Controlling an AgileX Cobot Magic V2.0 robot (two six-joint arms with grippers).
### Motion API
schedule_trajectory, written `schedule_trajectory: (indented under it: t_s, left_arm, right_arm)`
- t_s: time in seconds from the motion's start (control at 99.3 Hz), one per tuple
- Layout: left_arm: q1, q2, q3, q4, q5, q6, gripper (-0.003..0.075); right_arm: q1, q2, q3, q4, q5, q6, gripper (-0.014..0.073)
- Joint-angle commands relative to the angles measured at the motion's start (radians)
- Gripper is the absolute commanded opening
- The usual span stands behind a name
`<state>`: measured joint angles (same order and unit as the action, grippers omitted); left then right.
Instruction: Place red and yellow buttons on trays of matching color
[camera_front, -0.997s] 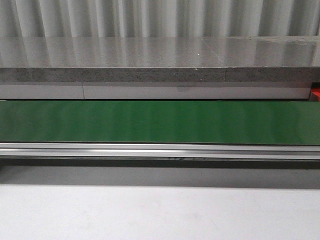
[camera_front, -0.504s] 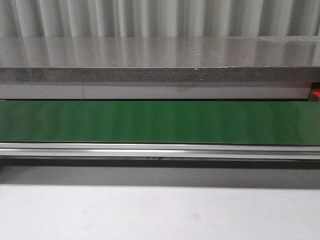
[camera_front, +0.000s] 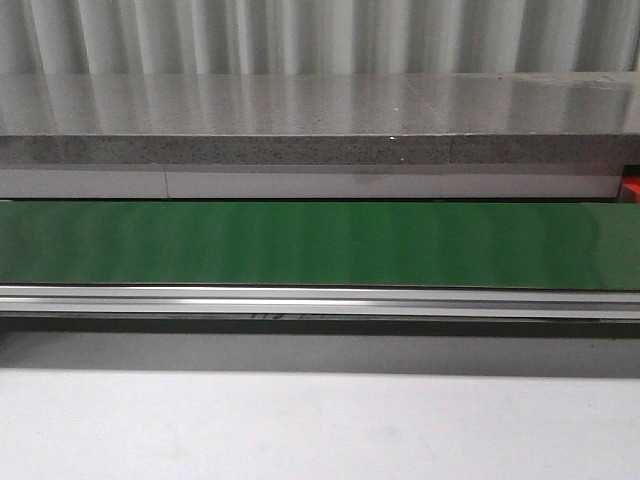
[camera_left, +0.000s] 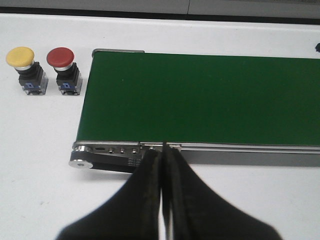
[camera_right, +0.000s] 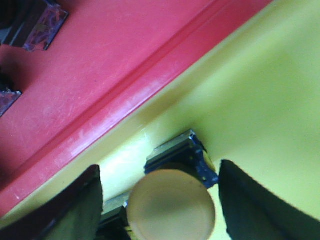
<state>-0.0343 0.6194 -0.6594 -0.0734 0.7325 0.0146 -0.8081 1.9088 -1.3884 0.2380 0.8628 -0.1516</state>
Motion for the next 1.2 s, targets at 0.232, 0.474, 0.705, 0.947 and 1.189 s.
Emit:
schedule_trajectory:
  t_s: [0.232, 0.474, 0.705, 0.947, 1.189]
  left_arm:
    - [-0.008, 0.002, -0.027, -0.014, -0.063, -0.002, -0.0019]
    - [-0.008, 0.002, -0.027, -0.014, -0.063, -0.002, -0.0019]
    - [-0.008, 0.002, -0.027, -0.014, -0.063, -0.002, -0.0019]
    - [-0.008, 0.002, -0.027, -0.014, -0.065, -0.002, -0.0019]
    - [-0.008, 0.002, -0.027, -0.014, -0.065, -0.002, -0.0019]
  right_arm:
    - [-0.005, -0.222, -0.027, 0.022, -0.003, 0.007, 0.0506]
    - [0.079, -0.413, -0.026, 0.050, 0.002, -0.008, 0.0506]
    - [0.308, -0.571, -0.023, 0.051, 0.015, -0.056, 0.0503]
    - [0.528, -0.729, 0.053, 0.051, 0.028, -0.117, 0.0503]
    - [0.602, -0.932, 0.267, 0.051, 0.000, -0.118, 0.0486]
